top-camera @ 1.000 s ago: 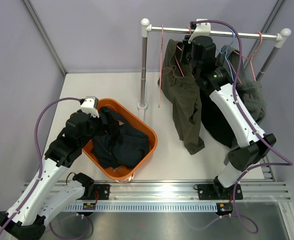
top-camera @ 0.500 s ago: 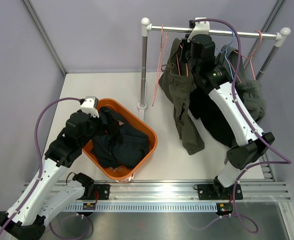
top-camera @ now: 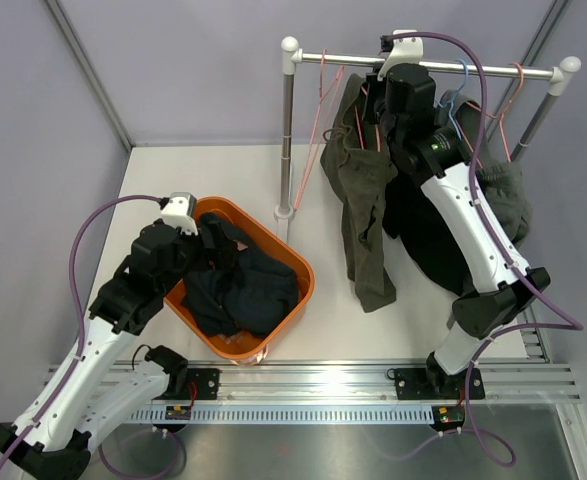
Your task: Remove the shorts from the hanger
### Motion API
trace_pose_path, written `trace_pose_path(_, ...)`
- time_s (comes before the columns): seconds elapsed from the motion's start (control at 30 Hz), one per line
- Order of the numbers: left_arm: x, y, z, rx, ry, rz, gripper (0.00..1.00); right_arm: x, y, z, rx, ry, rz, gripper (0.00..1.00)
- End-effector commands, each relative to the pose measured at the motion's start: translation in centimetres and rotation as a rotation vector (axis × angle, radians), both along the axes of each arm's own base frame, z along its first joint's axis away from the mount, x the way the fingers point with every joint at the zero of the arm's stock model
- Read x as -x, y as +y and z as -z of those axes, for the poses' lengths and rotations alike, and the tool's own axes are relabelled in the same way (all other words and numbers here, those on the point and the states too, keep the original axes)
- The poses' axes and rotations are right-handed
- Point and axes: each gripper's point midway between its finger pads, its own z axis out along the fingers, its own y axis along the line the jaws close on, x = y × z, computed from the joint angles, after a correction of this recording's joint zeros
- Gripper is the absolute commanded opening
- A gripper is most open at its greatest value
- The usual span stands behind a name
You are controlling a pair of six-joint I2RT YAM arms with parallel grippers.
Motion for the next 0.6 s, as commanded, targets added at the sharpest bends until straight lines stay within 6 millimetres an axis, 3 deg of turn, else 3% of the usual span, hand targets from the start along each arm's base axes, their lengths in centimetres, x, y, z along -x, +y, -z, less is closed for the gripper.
trace_pose_path(0.0,-1.0,0.1,-2.3,0.016,-0.068,-0.018,0.99,3.0,-2.0,-6.5,-0.056,-0.144,0.013,0.00)
trace_pose_path(0.2,-1.4,0.3,-4.9,0.027,-0.112,-0.037,0.99,6.5,-3.3,-7.6,-0.090,-0.155,-0.007,0.00)
trace_pose_path(0.33,-1.8,0.1,-7.1,0.051,-0.147,-0.044,0.99,8.9,-3.9,-7.4,-0.111,-0.130,-0.033,0.00)
trace_pose_path(0.53,-1.8,-0.9,-12.0,0.102,-0.225,0.009,0.93,13.6,-4.1,-4.6,-0.167,-0.004,-0.112,0.00)
trace_pose_path(0.57,-1.8,-1.4,-13.5,0.119,-0.247,0.034,0.93,14.4,-3.7,-2.7,-0.182,0.060,-0.135,0.00)
